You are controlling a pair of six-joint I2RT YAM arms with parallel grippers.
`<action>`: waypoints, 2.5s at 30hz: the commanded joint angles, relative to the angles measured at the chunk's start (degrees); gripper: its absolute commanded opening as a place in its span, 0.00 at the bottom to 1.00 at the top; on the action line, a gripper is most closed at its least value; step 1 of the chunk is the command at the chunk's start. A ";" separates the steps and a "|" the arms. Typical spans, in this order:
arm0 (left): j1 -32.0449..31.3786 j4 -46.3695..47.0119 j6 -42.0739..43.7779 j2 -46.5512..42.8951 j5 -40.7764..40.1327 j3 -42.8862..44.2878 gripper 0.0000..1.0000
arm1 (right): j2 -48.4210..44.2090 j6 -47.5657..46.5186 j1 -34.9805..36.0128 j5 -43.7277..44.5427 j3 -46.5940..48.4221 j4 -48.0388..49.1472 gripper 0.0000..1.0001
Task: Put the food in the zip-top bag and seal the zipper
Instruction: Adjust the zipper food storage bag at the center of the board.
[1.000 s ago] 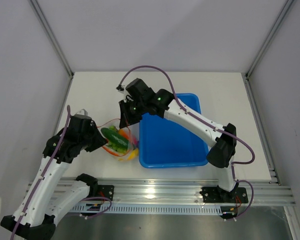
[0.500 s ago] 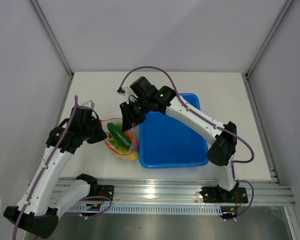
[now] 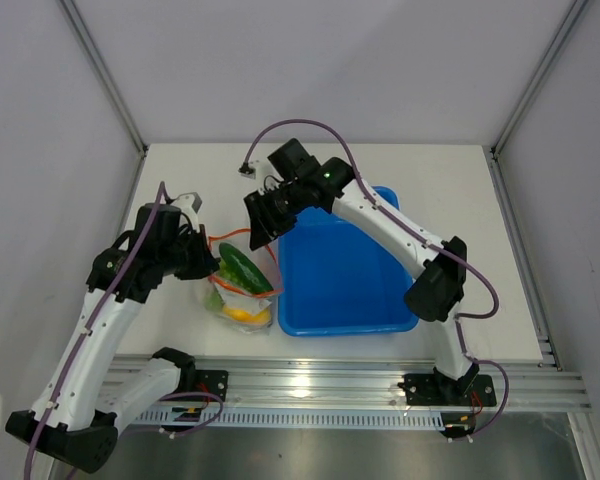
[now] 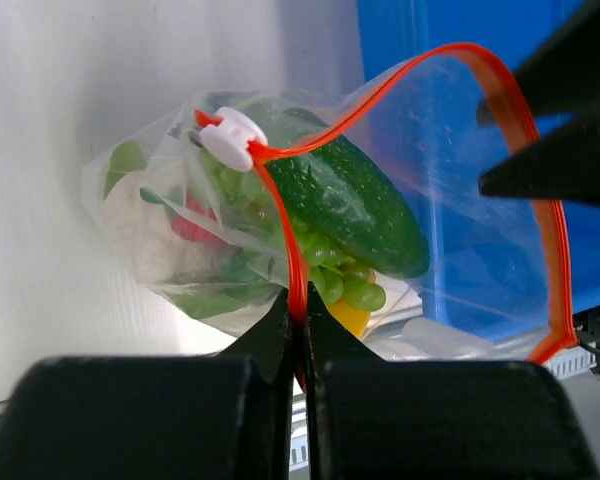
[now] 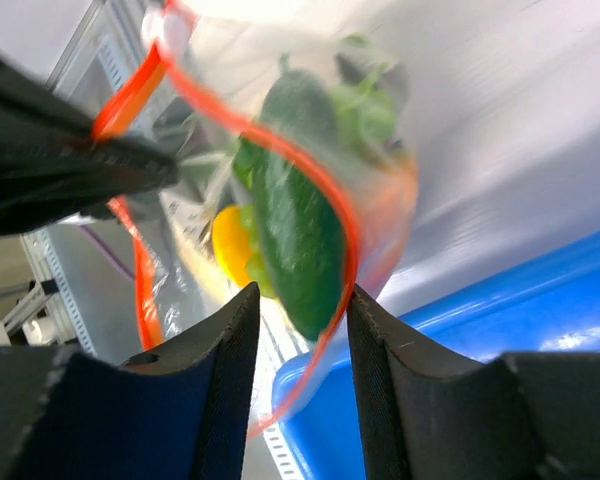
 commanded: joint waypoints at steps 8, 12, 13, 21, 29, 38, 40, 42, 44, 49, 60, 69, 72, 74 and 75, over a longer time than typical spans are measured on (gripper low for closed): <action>0.32 1.88 4.31 -0.24 4.37 1.26 0.01 | 7.04 -3.46 -0.72 1.93 9.70 -0.64 0.52; 0.40 2.15 4.31 -0.42 5.24 0.38 0.01 | 9.07 -3.46 -0.54 1.14 12.25 -0.29 0.51; 0.40 2.06 4.31 -0.42 5.33 0.03 0.01 | 9.33 -3.46 -0.45 1.31 12.60 -0.12 0.49; 0.32 2.32 3.70 -0.25 2.70 0.46 0.01 | 8.73 -1.18 0.43 1.49 9.80 0.23 0.00; 0.40 8.72 3.87 3.35 1.46 4.42 0.01 | 2.05 20.30 0.87 2.89 4.08 1.90 0.00; 0.31 14.01 8.09 9.42 12.27 5.92 0.01 | 1.78 41.70 0.60 15.11 4.00 0.32 0.00; 0.40 13.66 8.27 9.86 14.12 5.92 0.01 | 1.51 46.61 0.69 15.02 1.90 1.81 0.00; 0.40 13.57 8.18 9.78 14.82 5.22 0.01 | 1.25 49.61 0.69 15.46 0.48 2.95 0.00; 0.31 13.66 8.01 9.51 15.35 3.64 0.07 | 1.42 51.20 0.69 16.86 -0.05 3.05 0.00; 0.40 15.06 5.99 6.88 17.81 0.13 0.46 | 1.07 54.54 0.43 17.93 -0.31 5.15 0.00; 0.31 15.68 -2.62 -0.15 19.83 -8.76 0.70 | 0.55 57.53 0.08 18.54 -1.28 5.24 0.00; -0.04 21.83 -15.19 -4.28 22.29 -14.03 0.78 | 1.07 59.91 0.51 21.97 -0.14 4.46 0.00; -0.39 21.92 -16.69 -3.59 20.72 -12.90 0.82 | 1.07 59.91 0.69 23.11 -0.31 3.40 0.00; -0.56 21.22 -18.35 -2.53 20.19 -11.49 0.99 | 1.07 60.00 0.87 23.98 -0.31 2.79 0.00; -0.83 21.13 -18.88 -2.01 19.93 -11.14 1.00 | 1.16 59.91 0.95 24.42 -0.14 2.61 0.00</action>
